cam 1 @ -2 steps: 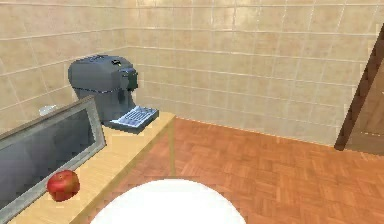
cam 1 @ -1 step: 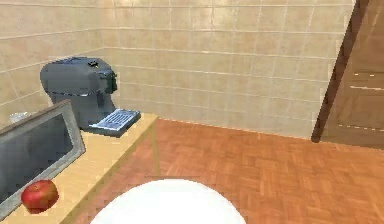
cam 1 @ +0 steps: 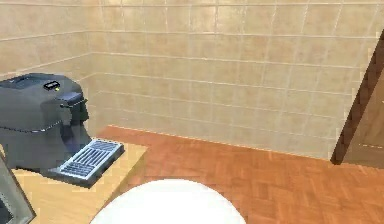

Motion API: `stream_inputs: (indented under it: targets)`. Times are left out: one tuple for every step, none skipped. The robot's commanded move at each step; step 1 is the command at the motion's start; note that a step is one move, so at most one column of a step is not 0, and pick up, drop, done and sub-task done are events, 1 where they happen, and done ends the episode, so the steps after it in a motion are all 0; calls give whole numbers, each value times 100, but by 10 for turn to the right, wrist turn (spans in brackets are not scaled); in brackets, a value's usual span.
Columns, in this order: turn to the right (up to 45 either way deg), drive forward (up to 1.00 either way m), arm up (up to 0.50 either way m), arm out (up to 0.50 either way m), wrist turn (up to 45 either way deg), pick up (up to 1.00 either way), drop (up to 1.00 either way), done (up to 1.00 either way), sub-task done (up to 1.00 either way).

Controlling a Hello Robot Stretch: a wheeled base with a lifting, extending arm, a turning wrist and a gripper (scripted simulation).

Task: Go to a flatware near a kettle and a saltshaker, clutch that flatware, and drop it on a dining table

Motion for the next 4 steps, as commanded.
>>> stream_inputs:
  targets:
    - [-450, 0, 0, 0, 0, 0, 0, 0, 0]
    - [-60, 0, 0, 0, 0, 0, 0, 0, 0]
    - [450, 0, 0, 0, 0, 0, 0, 0, 0]
    - [150, 0, 0, 0, 0, 0, 0, 0, 0]
